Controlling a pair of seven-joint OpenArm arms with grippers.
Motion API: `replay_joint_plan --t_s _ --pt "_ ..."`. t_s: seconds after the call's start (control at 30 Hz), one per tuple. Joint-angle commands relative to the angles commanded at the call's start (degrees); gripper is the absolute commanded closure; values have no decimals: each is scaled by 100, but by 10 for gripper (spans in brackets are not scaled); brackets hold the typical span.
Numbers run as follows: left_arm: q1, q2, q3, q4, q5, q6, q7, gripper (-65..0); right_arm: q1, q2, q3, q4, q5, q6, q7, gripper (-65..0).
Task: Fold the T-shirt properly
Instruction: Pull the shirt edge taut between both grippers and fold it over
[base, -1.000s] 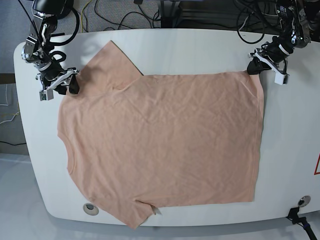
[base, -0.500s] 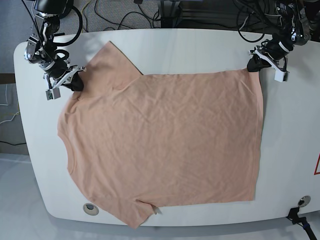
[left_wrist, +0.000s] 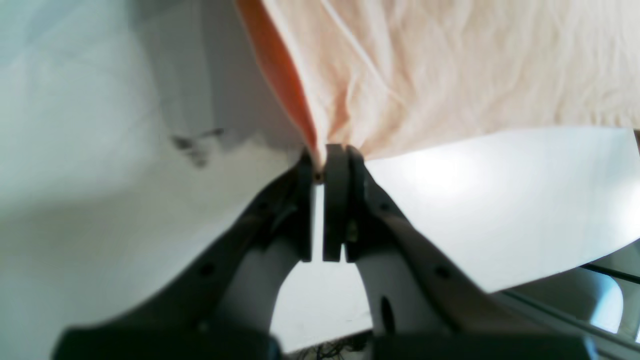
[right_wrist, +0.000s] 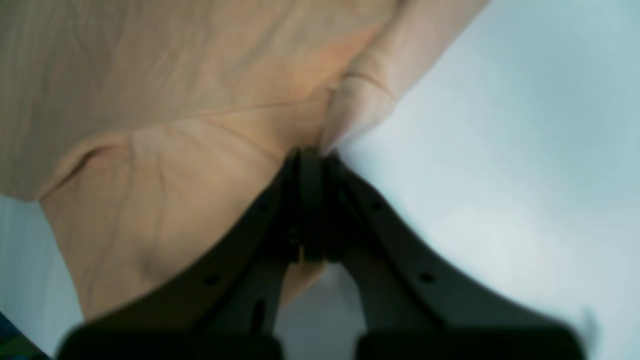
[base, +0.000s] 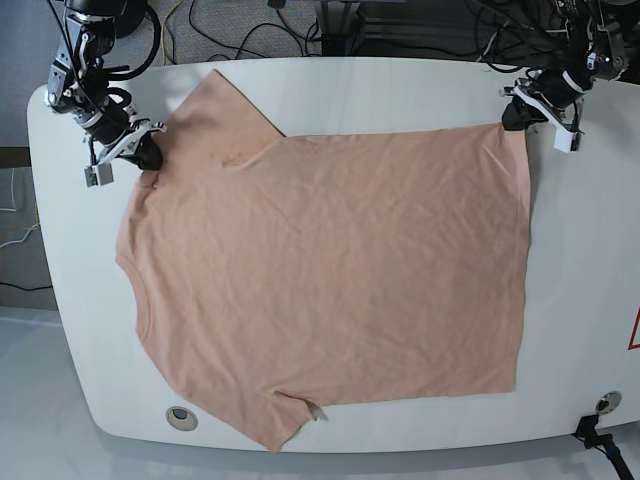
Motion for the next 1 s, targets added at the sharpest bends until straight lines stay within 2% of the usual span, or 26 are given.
replay_joint_plan --t_s 0.47,0.5,0.8,1.0 --pt "719 -20 -531 382 -40 -7 -73 0 -1161 263 867 857 202 164 36 0" --pt "709 48 -451 334 -5 -66 102 0 -1104 179 841 785 204 238 130 0" --pt "765 69 -461 534 -33 -98 213 0 -1316 163 995 1402 329 258 122 0" --pt "445 93 -451 576 9 -108 209 0 -982 171 991 1515 382 270 152 0"
